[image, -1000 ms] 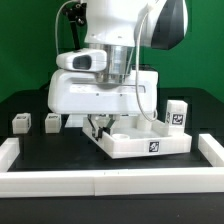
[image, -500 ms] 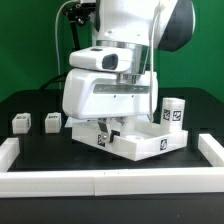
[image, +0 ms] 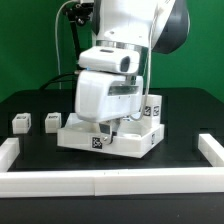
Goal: Assemble square table
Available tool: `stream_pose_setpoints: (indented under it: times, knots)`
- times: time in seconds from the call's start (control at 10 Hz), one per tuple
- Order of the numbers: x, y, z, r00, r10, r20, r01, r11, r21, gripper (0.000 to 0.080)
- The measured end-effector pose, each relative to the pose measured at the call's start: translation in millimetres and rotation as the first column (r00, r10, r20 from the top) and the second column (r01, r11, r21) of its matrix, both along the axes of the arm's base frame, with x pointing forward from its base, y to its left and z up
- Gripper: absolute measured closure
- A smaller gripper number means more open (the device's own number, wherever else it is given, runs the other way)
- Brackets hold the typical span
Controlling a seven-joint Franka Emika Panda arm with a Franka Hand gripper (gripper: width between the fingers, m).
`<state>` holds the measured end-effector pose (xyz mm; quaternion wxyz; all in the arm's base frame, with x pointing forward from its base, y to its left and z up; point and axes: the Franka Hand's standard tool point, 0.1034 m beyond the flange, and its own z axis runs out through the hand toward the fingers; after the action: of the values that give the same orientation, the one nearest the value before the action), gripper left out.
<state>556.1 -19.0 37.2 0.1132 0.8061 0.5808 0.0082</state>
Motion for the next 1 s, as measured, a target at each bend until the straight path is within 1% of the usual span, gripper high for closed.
stream_pose_setpoints:
  times: [0.2, 0.3, 0.5, 0.8, 0.9, 1.0]
  knots:
    - [11.1, 20.2, 0.2, 0.984, 0.179, -0.027, -0.179, 0.983, -0.030, 0.0737]
    - [16.6, 23.5, -0.1, 0.964, 0.257, -0.061, -0.260, 0.964, -0.054, 0.0738]
    - [16.6, 20.5, -0.5, 0.961, 0.267, -0.064, -0.271, 0.961, -0.059, 0.0738]
    - [16.5, 20.3, -0.9, 0.965, 0.256, -0.063, -0.260, 0.964, -0.058, 0.0738]
    - [18.8, 30.6, -3.8, 0.975, 0.214, -0.060, -0.217, 0.975, -0.050, 0.0738]
    - [26.5, 41.6, -5.4, 0.972, 0.224, -0.074, -0.228, 0.973, -0.047, 0.0738]
